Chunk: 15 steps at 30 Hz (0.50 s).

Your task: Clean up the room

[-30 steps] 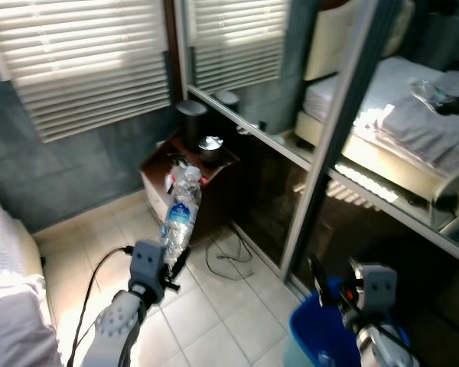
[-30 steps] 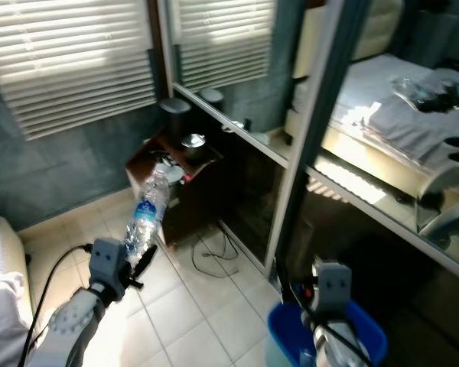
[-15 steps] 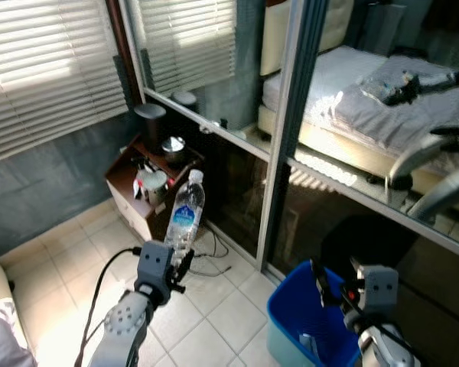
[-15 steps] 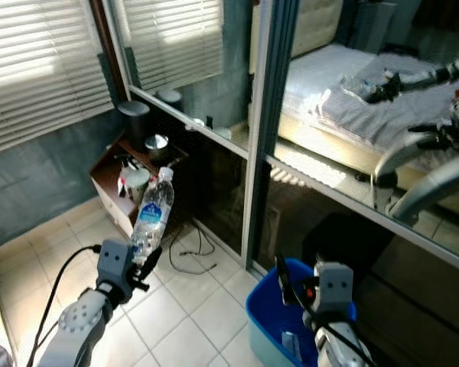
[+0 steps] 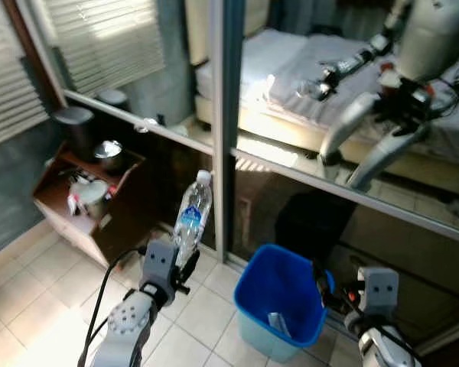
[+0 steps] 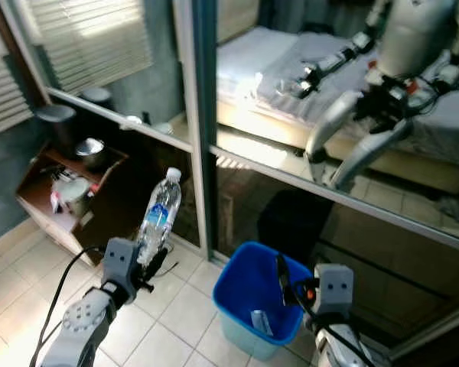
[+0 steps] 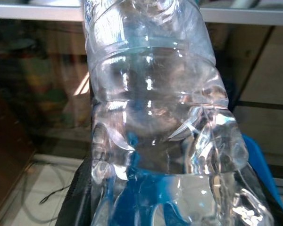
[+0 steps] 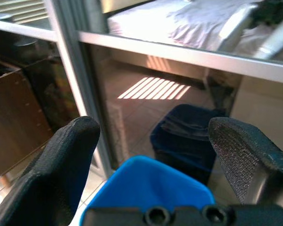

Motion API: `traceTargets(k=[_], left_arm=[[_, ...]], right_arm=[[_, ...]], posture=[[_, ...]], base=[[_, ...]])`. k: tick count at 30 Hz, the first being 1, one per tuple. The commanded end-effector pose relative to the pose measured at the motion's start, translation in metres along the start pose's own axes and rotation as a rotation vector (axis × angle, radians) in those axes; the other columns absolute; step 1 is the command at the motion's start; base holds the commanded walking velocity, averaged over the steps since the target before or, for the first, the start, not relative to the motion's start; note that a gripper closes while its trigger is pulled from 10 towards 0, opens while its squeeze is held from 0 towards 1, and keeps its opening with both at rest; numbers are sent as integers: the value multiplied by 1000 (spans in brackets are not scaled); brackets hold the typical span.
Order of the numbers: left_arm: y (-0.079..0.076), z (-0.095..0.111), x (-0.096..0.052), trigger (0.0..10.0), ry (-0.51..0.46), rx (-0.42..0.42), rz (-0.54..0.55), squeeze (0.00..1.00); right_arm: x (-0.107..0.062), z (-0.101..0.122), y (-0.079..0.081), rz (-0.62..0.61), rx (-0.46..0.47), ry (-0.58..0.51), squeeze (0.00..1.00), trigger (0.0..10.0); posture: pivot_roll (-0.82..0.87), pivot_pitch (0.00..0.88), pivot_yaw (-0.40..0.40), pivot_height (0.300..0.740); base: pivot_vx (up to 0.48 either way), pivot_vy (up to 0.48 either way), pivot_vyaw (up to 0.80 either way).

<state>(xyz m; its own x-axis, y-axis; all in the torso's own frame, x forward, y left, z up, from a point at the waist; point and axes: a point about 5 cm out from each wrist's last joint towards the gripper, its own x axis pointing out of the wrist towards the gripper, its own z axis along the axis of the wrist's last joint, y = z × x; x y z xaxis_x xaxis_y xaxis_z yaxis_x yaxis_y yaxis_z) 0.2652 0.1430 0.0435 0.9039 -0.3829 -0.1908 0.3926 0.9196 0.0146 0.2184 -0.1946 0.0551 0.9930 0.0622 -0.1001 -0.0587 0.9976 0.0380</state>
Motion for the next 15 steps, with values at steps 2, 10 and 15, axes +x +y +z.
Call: traceTargets(k=[2,10,15], left_arm=[[-1,9,3,10000,-38,28,-17,0],[-1,10,5,10000,-43,30,-27,0],[-3,11,7,10000,-42,39,-36,0]], right_arm=[[-2,0,-2,-7,-7,4,0,10000],[-3,0,-2,-11,-7,10,0,10000],[-4,-2,-2,-14,-7,15,0,10000]], posture=[[-41,0,0,740],[-45,0,2,740],[-46,0,5,740]], base=[[0,0,-800],[0,0,-800],[0,0,-795]])
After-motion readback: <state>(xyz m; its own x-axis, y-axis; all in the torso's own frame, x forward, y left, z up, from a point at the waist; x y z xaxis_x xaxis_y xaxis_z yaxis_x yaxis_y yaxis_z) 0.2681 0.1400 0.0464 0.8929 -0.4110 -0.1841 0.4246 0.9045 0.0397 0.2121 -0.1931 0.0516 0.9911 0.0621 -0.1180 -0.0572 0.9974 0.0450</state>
